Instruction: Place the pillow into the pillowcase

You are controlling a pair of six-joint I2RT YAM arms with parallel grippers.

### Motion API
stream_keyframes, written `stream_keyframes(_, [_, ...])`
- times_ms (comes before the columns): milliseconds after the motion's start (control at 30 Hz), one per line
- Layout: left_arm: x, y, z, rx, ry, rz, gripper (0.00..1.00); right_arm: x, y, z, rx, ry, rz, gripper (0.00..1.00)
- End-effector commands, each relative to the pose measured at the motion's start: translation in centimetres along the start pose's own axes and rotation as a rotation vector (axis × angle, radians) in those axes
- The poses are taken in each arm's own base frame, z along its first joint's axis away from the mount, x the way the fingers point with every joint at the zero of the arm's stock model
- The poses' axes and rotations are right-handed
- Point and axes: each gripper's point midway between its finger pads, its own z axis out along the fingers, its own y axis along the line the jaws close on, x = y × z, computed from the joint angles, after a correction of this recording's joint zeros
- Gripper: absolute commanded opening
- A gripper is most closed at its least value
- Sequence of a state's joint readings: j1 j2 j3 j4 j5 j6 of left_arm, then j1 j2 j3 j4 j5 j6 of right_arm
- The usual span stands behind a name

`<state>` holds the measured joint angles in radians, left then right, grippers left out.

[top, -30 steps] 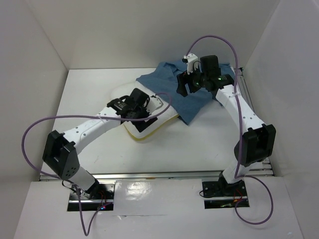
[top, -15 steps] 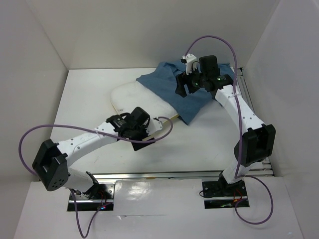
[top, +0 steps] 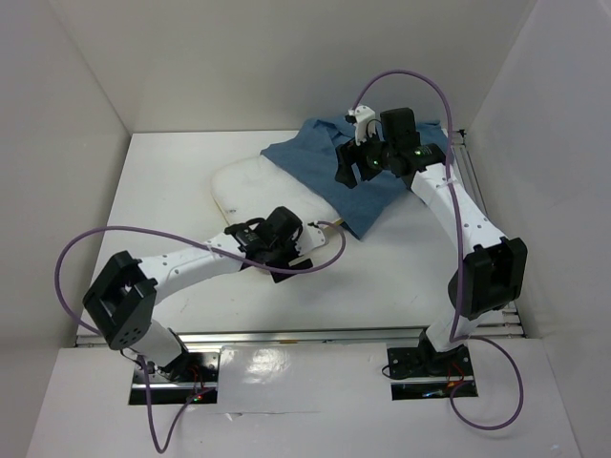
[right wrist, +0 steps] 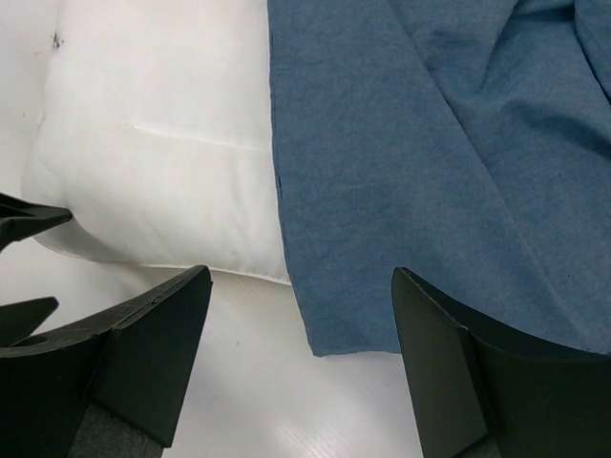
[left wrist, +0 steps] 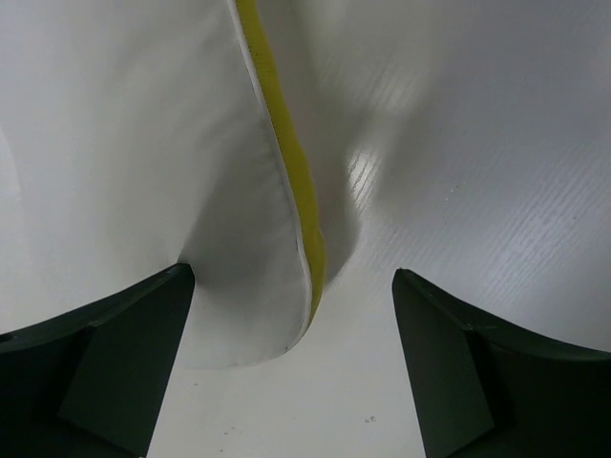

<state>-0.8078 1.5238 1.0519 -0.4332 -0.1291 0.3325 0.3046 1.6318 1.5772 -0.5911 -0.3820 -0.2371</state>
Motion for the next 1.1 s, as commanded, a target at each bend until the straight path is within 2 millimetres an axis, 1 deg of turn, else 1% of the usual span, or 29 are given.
stream_keyframes(0, [-0.6, -0.1, 1.2, -0.009, -0.020, -0.028, 0.99, -1.1, 0.8, -0.7, -0.015, -0.041, -0.025, 0.84])
stream_keyframes(33, [-0.1, -0.3, 1.4, -0.004, -0.009, -0.027, 0.99, -1.1, 0.8, -0.7, -0.015, -0.041, -0.025, 0.84])
stream_keyframes(67, [-0.5, -0.2, 1.5, -0.011, -0.024, -0.028, 0.99, -1.1, 0.8, -0.7, -0.015, -0.041, -0.025, 0.84])
stream_keyframes(133, [1.0, -0.2, 2.4, -0.034, 0.025, -0.024, 0.99, -1.1, 0.8, -0.7, -0.015, -0.041, -0.025, 0.84])
stream_keyframes(167, [1.0, 0.2, 2.7, -0.057, 0.028, -0.036, 0.99, -1.1, 0.8, -0.7, -0.015, -0.041, -0.025, 0.84])
stream_keyframes(200, [2.2, 0.5, 3.0, -0.092, 0.065, -0.032, 0.99, -1.0, 0.7, -0.7, -0.006, -0.040, -0.025, 0.84])
stream_keyframes(233, [2.4, 0.7, 3.1, -0.109, 0.070, -0.032, 0.99, -1.0, 0.7, -0.7, -0.006, -0.040, -0.025, 0.84])
stream_keyframes(267, [2.7, 0.8, 3.6, -0.126, 0.075, -0.043, 0.99, -1.0, 0.7, -0.7, -0.006, -0.040, -0.025, 0.84])
stream_keyframes(300, [3.4, 1.0, 3.8, -0.155, 0.090, -0.052, 0.99, -1.0, 0.7, -0.7, -0.006, -0.040, -0.025, 0.84])
stream_keyframes(333, [3.7, 1.1, 4.1, -0.167, 0.096, -0.052, 0.99, -1.0, 0.7, -0.7, -0.006, -0.040, -0.025, 0.84])
stream_keyframes(367, [3.5, 1.4, 4.1, -0.187, 0.087, -0.067, 0.99, -1.5, 0.7, -0.9, -0.004, -0.049, -0.029, 0.84])
stream_keyframes(433, [4.0, 2.0, 4.7, -0.234, 0.097, -0.079, 0.99, -1.5, 0.7, -0.9, -0.004, -0.049, -0.029, 0.84])
stream_keyframes(467, [4.5, 1.9, 5.0, -0.243, 0.113, -0.076, 0.99, -1.2, 0.6, -0.5, -0.006, -0.040, -0.025, 0.84])
stream_keyframes(533, [5.3, 2.0, 5.7, -0.257, 0.145, -0.069, 0.91, -1.2, 0.6, -0.5, -0.006, -0.040, -0.025, 0.84])
stream_keyframes(567, [5.0, 2.1, 5.8, -0.262, 0.133, -0.062, 0.86, -1.2, 0.6, -0.5, -0.006, -0.040, -0.025, 0.84])
stream_keyframes(600, [4.9, 2.0, 5.8, -0.252, 0.129, -0.062, 0.78, -0.9, 0.3, -0.2, 0.001, -0.030, -0.022, 0.84])
stream_keyframes(633, [4.6, 2.1, 5.9, -0.257, 0.117, -0.066, 0.73, -0.9, 0.3, -0.2, 0.001, -0.029, -0.022, 0.84])
stream_keyframes(700, [4.2, 2.0, 6.0, -0.252, 0.100, -0.069, 0.59, -0.6, 0.4, -0.2, -0.001, -0.020, -0.018, 0.84])
stream_keyframes(733, [4.1, 1.8, 6.0, -0.247, 0.097, -0.062, 0.33, -0.6, 0.4, -0.2, -0.001, -0.020, -0.018, 0.84])
stream_keyframes(767, [3.9, 2.0, 6.2, -0.256, 0.100, -0.062, 0.03, -0.4, 0.4, -0.3, -0.003, -0.011, -0.014, 0.84])
stream_keyframes(800, [4.2, 1.9, 6.1, -0.252, 0.111, -0.059, 0.00, -0.4, 0.4, -0.3, -0.003, -0.011, -0.014, 0.84])
stream_keyframes(833, [3.8, 2.0, 6.1, -0.255, 0.103, -0.061, 0.00, -0.2, 0.5, -0.3, -0.004, -0.003, -0.020, 0.84])
stream_keyframes(867, [3.3, 1.8, 6.0, -0.233, 0.093, -0.061, 0.00, -0.4, 0.4, -0.6, 0.006, -0.009, -0.023, 0.84])
stream_keyframes(900, [2.5, 1.9, 5.0, -0.220, 0.074, -0.064, 0.00, -0.4, 0.4, -0.6, 0.007, -0.009, -0.023, 0.84])
stream_keyframes(933, [1.5, 1.9, 4.3, -0.200, 0.046, -0.077, 0.00, -0.5, 0.5, -1.0, 0.007, -0.009, -0.023, 0.84])
stream_keyframes(967, [0.8, 2.3, 3.5, -0.184, 0.020, -0.102, 0.00, -0.5, 1.0, -1.5, -0.008, -0.008, -0.022, 0.84])
stream_keyframes(1000, [-2.0, 2.8, 2.3, -0.146, -0.055, -0.130, 0.00, -0.8, 1.1, -2.0, -0.007, -0.014, -0.024, 0.84])
stream_keyframes(1033, [-2.5, 3.5, 0.6, -0.123, -0.068, -0.187, 0.00, -1.2, 1.4, -2.5, -0.014, -0.022, -0.018, 0.84])
stream_keyframes(1067, [-3.7, 3.9, -0.4, -0.094, -0.100, -0.221, 0.00, -1.2, 2.2, -3.3, -0.036, -0.021, -0.005, 0.84])
